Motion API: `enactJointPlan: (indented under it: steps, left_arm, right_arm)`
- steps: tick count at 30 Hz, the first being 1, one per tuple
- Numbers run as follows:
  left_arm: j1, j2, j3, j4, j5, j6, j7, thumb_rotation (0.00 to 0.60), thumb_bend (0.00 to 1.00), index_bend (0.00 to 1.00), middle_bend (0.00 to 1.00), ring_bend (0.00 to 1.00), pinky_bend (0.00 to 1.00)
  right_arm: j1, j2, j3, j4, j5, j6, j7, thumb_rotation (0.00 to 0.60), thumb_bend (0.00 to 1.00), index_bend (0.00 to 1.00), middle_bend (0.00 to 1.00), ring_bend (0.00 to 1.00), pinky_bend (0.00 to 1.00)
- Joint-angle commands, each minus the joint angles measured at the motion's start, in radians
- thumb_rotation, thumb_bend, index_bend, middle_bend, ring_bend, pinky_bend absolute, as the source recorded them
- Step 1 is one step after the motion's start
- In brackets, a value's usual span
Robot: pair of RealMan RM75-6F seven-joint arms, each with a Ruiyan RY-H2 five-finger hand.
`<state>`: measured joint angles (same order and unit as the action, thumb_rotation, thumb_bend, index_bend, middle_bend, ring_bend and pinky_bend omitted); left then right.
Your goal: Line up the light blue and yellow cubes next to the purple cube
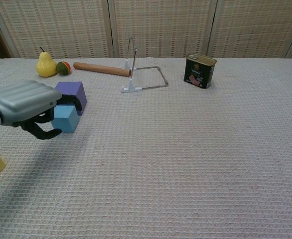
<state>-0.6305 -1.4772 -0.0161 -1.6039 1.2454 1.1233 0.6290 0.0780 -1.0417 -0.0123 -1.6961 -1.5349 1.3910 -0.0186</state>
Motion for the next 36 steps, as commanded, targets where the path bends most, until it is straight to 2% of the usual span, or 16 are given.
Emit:
enactJointPlan:
  steps: [1,5,12,15,18,20,36]
  left_arm:
    - [0.050,0.039,0.081,-0.071,0.075,0.037,0.004,0.600,0.38,0.30,1.00,1.00,1.00]
    - [0.058,0.041,0.095,-0.072,0.038,0.001,0.030,0.600,0.38,0.30,1.00,1.00,1.00]
    - [0.040,0.053,0.055,-0.052,-0.088,-0.079,0.040,0.600,0.44,0.23,1.00,1.00,1.00]
    - [0.033,0.059,0.040,-0.044,-0.112,-0.095,0.027,0.600,0.50,0.22,1.00,1.00,1.00]
    - [0.029,0.054,0.026,-0.028,-0.123,-0.099,0.013,0.600,0.61,0.20,1.00,1.00,1.00]
    - [0.024,0.052,0.017,-0.014,-0.130,-0.107,0.000,0.600,0.65,0.20,1.00,1.00,1.00]
    - [-0.005,0.035,-0.011,0.068,-0.169,-0.160,-0.045,0.600,0.65,0.17,1.00,1.00,1.00]
  right_arm:
    - [0.000,0.001,-0.001,-0.001,-0.004,0.002,0.003,0.600,0.00,0.00,0.00,0.00,0.00]
    - [0.001,0.001,-0.003,-0.002,-0.006,0.000,0.003,0.600,0.00,0.00,0.00,0.00,0.00]
    - [0.001,0.006,-0.008,-0.004,-0.013,-0.002,0.006,0.600,0.01,0.00,0.00,0.00,0.00]
    - [0.003,0.006,-0.007,-0.003,-0.006,-0.010,0.004,0.600,0.01,0.00,0.00,0.00,0.00]
    - [0.006,0.005,-0.008,-0.004,0.000,-0.019,0.001,0.600,0.01,0.00,0.00,0.00,0.00]
    - [0.007,0.006,-0.008,-0.005,0.002,-0.022,0.001,0.600,0.01,0.00,0.00,0.00,0.00]
    - [0.019,-0.007,0.002,-0.007,0.035,-0.047,-0.030,0.600,0.01,0.00,0.00,0.00,0.00]
